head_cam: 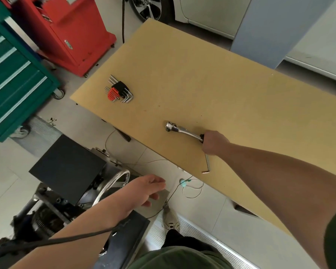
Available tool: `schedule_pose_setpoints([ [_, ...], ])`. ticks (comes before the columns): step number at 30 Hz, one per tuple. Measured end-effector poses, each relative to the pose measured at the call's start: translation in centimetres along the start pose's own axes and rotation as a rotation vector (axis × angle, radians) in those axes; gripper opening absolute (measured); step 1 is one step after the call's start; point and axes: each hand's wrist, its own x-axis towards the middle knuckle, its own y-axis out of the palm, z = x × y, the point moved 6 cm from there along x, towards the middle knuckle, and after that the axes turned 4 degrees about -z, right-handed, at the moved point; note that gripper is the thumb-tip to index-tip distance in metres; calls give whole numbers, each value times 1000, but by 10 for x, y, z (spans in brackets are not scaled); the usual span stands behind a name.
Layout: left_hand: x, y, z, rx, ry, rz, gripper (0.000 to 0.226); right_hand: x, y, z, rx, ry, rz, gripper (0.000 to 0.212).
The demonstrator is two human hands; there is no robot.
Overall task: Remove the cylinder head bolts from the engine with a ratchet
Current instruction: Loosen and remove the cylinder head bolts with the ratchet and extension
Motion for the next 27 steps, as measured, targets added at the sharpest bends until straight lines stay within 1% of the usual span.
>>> schedule_pose_setpoints([
  [3, 3, 1, 1, -34, -18, -16, 18, -1, -4, -10, 37, 32, -15, 21],
  [6, 4, 0, 2, -97, -37, -56, 15, -11, -15, -8, 160, 69, -1, 19],
  [7, 5, -2, 2, -136, -35, -73, 15, -16, -18, -5, 243, 84, 21, 15],
  [9, 3, -8, -2, -239, -26, -104, 14, -34, -22, 6, 515, 159, 115, 4],
  [11, 0, -12, -8, -363, -23, -112, 16, -66, -28, 27, 769, 210, 240, 10],
  [14, -13, -20, -24, -517, -11, -106, 31, -124, -45, 87, 990, 75, 358, 11],
  [16, -28, -27, -38, -635, 76, -57, 44, -161, -53, 135, 1079, -55, 394, 9],
  [17, -38, -33, -44, -703, 143, -30, 53, -178, -56, 160, 1047, -129, 376, 11],
  [18, -49, -38, -48, -771, 191, -24, 62, -191, -56, 181, 965, -205, 334, 17],
  [20, -76, -60, -38, -940, 210, -117, 73, -217, -52, 227, 716, -342, 226, 20],
  [21, -91, -73, -27, -1027, 212, -183, 72, -230, -49, 249, 595, -390, 163, 26],
  [23, -122, -96, 1, -1163, 228, -280, 56, -260, -43, 292, 459, -496, 97, 46],
  [24, -139, -107, 16, -1236, 245, -304, 43, -275, -39, 313, 433, -544, 109, 52],
  [25, -156, -118, 34, -1327, 261, -328, 31, -290, -35, 332, 431, -582, 154, 59],
  [27, -188, -138, 71, -1475, 302, -370, 17, -321, -25, 366, 452, -642, 302, 74],
])
